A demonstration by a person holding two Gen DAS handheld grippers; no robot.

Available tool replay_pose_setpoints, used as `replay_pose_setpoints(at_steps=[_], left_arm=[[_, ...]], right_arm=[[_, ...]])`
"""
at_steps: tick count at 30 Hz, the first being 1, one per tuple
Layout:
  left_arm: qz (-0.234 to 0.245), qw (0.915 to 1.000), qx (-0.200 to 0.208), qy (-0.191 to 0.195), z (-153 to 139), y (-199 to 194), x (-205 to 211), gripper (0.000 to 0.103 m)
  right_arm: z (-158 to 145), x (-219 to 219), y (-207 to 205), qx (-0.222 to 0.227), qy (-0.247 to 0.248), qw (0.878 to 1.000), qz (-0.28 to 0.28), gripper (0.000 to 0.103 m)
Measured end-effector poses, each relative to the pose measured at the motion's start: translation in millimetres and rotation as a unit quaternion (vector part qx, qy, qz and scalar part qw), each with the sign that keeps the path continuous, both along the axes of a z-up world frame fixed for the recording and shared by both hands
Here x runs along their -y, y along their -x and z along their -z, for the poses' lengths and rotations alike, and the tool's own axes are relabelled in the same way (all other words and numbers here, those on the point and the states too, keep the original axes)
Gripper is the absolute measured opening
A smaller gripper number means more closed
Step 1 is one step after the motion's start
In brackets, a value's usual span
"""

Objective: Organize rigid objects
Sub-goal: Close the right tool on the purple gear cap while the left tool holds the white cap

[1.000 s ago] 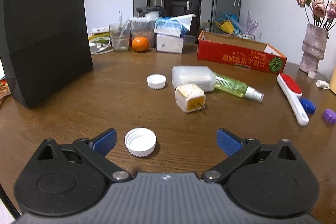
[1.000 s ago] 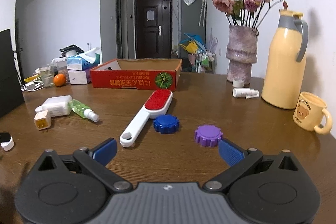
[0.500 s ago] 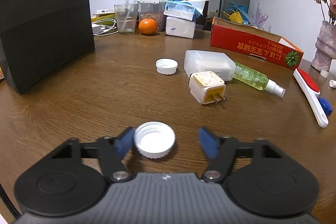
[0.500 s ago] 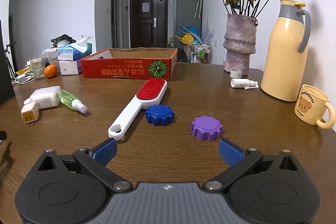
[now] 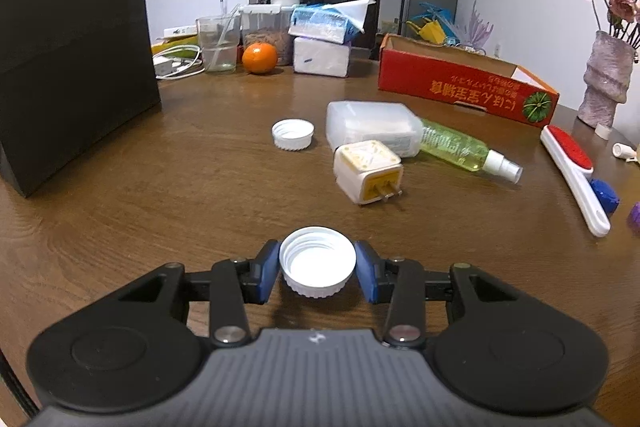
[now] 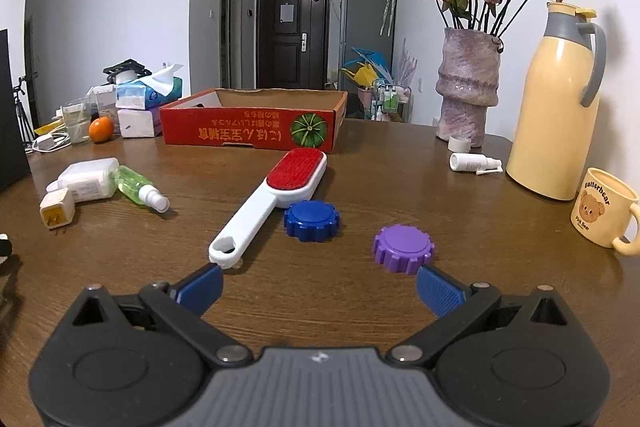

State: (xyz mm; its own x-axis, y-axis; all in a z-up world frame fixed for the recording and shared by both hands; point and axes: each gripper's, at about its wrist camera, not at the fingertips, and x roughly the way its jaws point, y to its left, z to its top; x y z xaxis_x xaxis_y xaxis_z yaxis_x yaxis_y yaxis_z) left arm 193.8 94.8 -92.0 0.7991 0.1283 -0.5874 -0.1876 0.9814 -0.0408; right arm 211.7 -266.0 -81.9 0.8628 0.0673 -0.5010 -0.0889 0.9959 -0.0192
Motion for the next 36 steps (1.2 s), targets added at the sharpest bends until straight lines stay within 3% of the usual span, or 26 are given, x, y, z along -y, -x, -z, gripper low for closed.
replay_pose_setpoints(at_steps=[12, 22, 28, 32, 36], left_arm=[[0.028, 0.9991, 0.032, 0.001, -25, -7, 28, 0.041], [0.048, 0.9982, 0.035, 0.0, -34, -27, 51, 0.041], [0.046, 0.9983, 0.034, -0.003, -36, -33, 57, 0.041], [0.046, 0.9984, 0.031, -0.005, -35, -38, 59, 0.041], [0.05, 0.9982, 0.032, -0.005, -36, -40, 62, 0.041]], right_arm=[[-3, 10, -12, 0.017, 0.008, 1.0, 0.003, 0.102], [4, 34, -50, 0.022, 0.033, 0.999, 0.031, 0.097], [18, 46, -86, -0.024, 0.02, 0.999, 0.033, 0.081], [25, 46, -97, -0.036, 0.013, 0.999, 0.036, 0.077], [33, 47, -103, -0.06, 0.01, 0.998, 0.033, 0.052]])
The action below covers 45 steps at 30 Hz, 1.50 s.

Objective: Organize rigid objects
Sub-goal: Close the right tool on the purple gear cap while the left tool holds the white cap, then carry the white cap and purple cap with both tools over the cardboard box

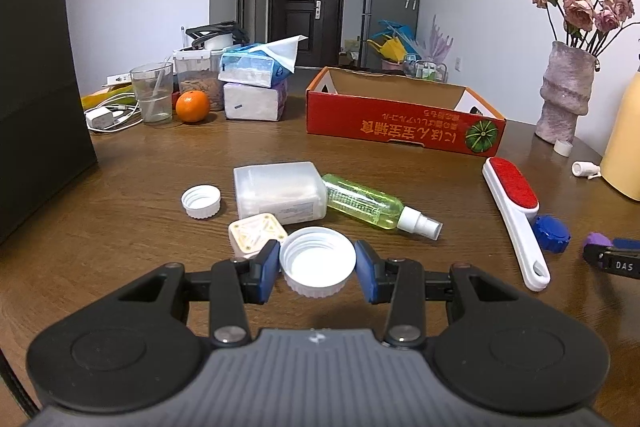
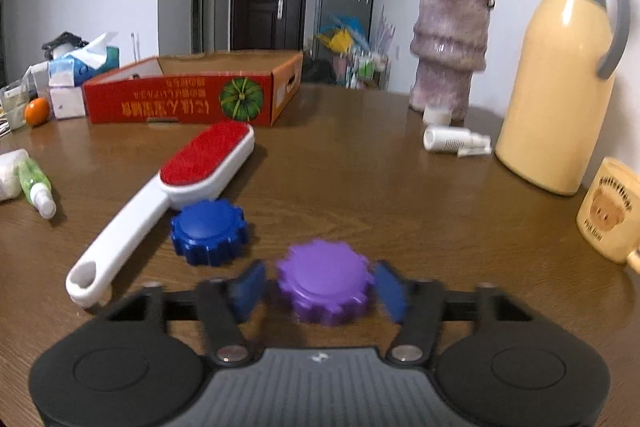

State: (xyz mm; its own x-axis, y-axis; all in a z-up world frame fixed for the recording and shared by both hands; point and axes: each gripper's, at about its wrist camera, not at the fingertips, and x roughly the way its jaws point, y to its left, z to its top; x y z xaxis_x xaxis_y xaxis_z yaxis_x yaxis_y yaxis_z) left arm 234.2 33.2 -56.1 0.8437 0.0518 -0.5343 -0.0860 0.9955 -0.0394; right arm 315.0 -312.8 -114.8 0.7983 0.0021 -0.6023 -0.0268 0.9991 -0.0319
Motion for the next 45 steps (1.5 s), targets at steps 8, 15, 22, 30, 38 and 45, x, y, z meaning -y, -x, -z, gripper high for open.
replay_pose_setpoints(at_steps=[8, 15, 22, 30, 38, 45], left_arm=[[0.004, 1.0, 0.006, 0.005, -4, 0, 0, 0.041], [0.012, 0.9997, 0.018, 0.012, -12, -2, 1, 0.041], [0.023, 0.999, 0.034, 0.015, -25, -7, 8, 0.041], [0.036, 0.9977, 0.05, 0.029, -37, -21, 21, 0.041], [0.046, 0.9965, 0.064, 0.03, -51, -44, 36, 0.041], [0.043, 0.9953, 0.071, 0.051, -60, -68, 46, 0.041]], right_arm=[[-5, 1, 8, 0.023, -0.008, 1.0, 0.008, 0.052], [-16, -5, 15, 0.045, -0.02, 0.999, 0.003, 0.052], [-30, -24, 22, 0.065, -0.022, 0.997, -0.021, 0.052], [-51, -46, 17, 0.091, -0.028, 0.995, -0.042, 0.052], [-66, -61, 7, 0.107, -0.031, 0.992, -0.058, 0.052], [-80, -68, -8, 0.127, -0.034, 0.989, -0.062, 0.052]])
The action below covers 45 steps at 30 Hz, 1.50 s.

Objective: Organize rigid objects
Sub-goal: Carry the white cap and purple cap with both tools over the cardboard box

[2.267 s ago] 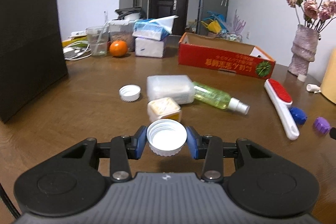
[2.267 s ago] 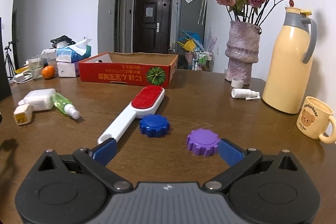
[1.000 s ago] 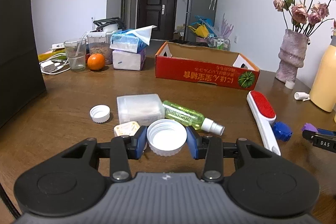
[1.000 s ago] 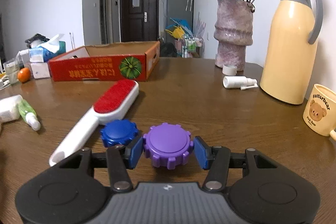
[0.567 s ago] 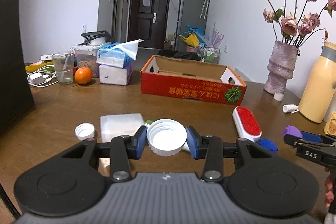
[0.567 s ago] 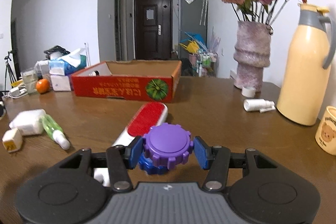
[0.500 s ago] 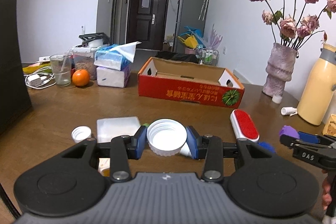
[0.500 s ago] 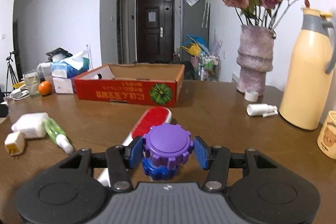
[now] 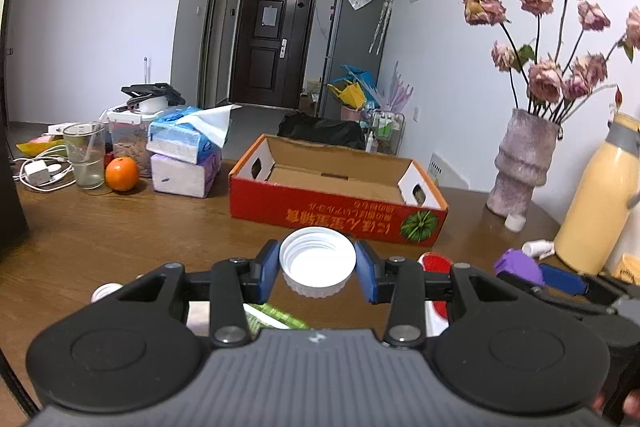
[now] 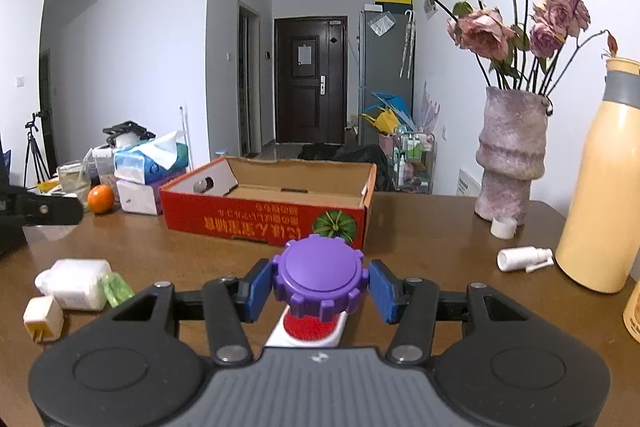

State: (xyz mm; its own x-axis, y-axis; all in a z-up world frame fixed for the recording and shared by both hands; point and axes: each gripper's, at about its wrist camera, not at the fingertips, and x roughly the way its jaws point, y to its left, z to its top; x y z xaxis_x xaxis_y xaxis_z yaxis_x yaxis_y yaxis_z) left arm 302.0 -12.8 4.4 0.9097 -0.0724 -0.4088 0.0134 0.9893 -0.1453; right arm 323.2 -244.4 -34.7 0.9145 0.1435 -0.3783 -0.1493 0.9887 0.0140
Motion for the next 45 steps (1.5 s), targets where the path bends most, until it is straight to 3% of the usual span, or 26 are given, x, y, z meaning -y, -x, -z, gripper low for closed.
replay_pose_setpoints(at_steps=[16, 45], left_arm=[[-0.036, 0.9993, 0.011, 0.009, -17, -71, 12, 0.041], [-0.053, 0.9984, -0.017, -0.011, 0, -190, 34, 0.041]], right_arm=[[-16, -13, -52, 0.007, -0.005, 1.0, -0.014, 0.052], [-15, -21, -174, -0.015, -0.014, 1.0, -0.015, 0.052]])
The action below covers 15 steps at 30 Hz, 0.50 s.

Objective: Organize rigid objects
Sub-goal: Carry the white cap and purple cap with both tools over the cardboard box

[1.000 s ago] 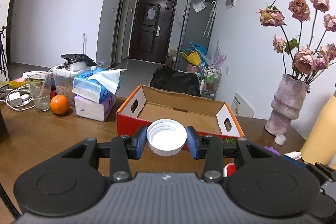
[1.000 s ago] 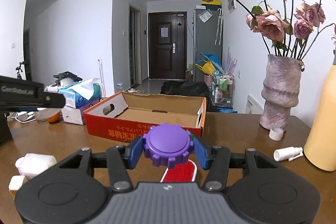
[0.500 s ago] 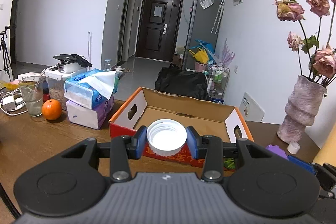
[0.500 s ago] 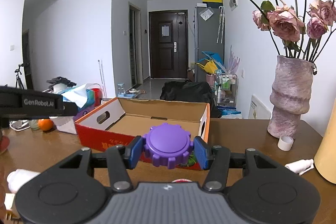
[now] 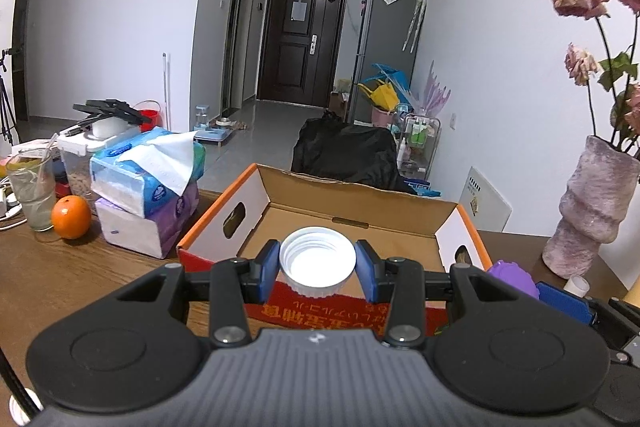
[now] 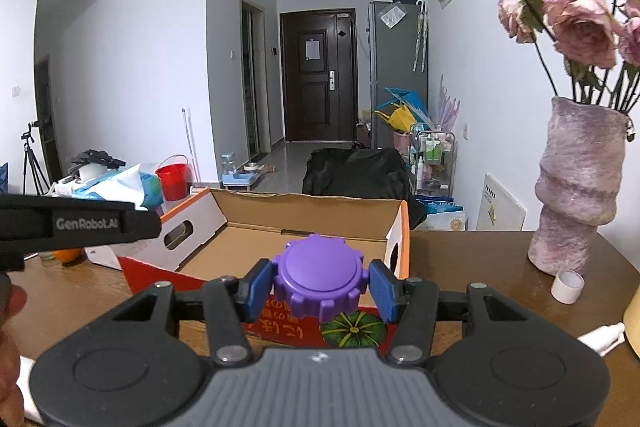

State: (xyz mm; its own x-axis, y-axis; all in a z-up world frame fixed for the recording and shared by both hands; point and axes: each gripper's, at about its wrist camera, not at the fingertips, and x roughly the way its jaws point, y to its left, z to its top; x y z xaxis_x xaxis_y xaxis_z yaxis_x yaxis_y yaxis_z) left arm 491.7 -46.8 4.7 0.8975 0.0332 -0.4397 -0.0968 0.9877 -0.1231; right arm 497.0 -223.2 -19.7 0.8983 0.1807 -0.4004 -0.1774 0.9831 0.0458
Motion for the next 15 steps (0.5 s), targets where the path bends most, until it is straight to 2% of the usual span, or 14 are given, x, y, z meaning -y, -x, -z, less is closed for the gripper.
replay_pose_setpoints(at_steps=[15], left_arm=[[-0.007, 0.9999, -0.014, -0.005, 5, -56, 0, 0.041]], right_arm=[[2, -10, -52, -0.01, 0.011, 1.0, -0.004, 0.052]])
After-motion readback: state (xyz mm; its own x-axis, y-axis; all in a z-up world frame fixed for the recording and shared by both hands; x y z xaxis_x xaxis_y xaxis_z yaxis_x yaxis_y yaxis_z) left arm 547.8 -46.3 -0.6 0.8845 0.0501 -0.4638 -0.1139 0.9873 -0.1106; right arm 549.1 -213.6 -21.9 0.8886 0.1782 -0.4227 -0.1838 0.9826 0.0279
